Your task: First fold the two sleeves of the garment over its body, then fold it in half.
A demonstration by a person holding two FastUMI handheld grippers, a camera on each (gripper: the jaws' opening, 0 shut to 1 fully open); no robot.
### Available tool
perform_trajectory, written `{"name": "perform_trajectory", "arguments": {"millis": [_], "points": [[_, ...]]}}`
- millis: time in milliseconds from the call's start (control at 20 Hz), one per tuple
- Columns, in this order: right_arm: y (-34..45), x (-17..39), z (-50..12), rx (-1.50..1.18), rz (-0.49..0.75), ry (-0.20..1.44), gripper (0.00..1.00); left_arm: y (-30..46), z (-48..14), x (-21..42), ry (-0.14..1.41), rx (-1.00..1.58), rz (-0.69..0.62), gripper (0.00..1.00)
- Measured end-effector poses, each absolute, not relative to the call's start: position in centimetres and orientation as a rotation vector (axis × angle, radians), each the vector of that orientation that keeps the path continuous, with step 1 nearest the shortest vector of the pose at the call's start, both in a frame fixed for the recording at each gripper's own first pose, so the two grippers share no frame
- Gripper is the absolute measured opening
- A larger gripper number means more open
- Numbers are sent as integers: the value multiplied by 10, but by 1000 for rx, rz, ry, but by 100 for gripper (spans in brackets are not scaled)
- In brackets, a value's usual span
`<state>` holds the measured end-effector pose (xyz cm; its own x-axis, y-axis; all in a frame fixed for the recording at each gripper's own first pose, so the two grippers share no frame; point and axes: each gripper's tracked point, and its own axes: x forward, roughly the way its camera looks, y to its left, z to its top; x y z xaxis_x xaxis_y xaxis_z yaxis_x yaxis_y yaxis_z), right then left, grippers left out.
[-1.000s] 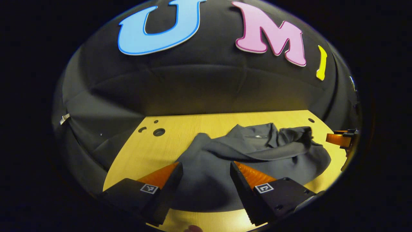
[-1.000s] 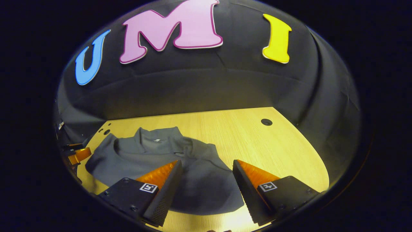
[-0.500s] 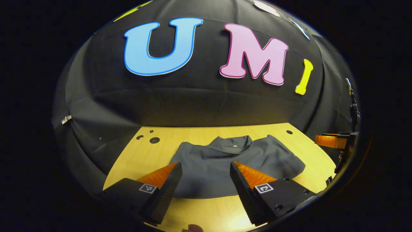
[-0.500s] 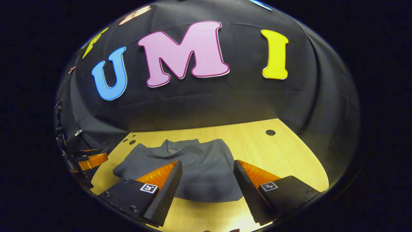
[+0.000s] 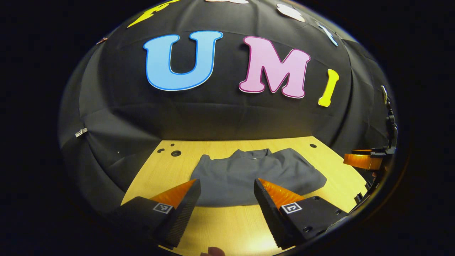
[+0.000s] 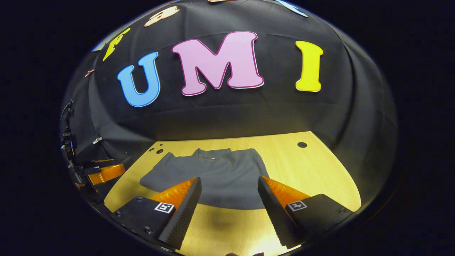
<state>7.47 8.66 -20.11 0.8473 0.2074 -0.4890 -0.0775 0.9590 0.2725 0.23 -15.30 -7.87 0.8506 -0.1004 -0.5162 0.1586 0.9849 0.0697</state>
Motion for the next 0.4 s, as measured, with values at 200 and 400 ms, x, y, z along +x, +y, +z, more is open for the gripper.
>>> {"name": "perform_trajectory", "arguments": {"millis": [200, 400], "points": [[101, 62, -194, 248, 186, 531, 99, -148, -78, -19, 544, 119, -122, 95], [102, 50, -196, 210, 213, 536, 99, -141, -81, -34, 569, 93, -85, 95]]}}
